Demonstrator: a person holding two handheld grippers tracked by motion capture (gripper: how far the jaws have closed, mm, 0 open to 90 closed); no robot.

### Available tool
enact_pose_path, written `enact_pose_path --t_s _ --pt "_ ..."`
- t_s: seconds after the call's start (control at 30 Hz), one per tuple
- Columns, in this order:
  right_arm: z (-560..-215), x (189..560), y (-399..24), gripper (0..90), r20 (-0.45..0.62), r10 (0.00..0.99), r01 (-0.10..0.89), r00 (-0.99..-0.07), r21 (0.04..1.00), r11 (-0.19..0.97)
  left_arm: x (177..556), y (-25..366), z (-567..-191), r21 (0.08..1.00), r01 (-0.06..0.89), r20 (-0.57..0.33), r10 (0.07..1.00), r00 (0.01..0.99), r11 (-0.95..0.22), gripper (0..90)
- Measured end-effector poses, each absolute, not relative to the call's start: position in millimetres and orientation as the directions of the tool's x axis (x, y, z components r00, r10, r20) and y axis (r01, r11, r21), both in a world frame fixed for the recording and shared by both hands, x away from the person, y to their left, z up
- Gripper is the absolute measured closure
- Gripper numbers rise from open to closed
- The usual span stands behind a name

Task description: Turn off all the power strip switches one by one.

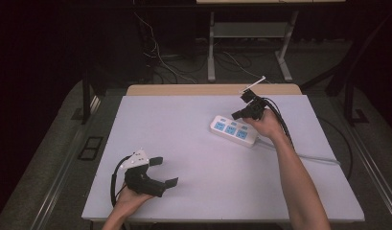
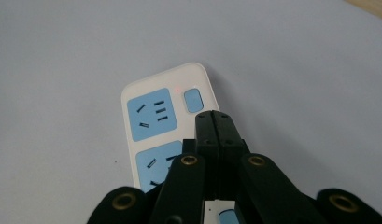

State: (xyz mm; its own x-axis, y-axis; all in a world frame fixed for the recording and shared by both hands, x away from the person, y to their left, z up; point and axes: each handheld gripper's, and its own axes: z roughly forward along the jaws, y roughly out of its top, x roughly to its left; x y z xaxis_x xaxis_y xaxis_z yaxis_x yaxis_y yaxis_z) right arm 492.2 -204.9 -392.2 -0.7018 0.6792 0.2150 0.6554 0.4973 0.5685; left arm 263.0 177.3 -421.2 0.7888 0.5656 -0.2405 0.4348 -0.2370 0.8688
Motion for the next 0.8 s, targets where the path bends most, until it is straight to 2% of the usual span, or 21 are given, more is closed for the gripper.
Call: enact_pose_path --t_s 0.8 --pt "-370 506 -182 90.0 0.193 0.661 0.631 -0.725 0.57 0.526 263 178 -421 0.871 0.434 -0.244 0.564 0.789 -0.231 0.0"
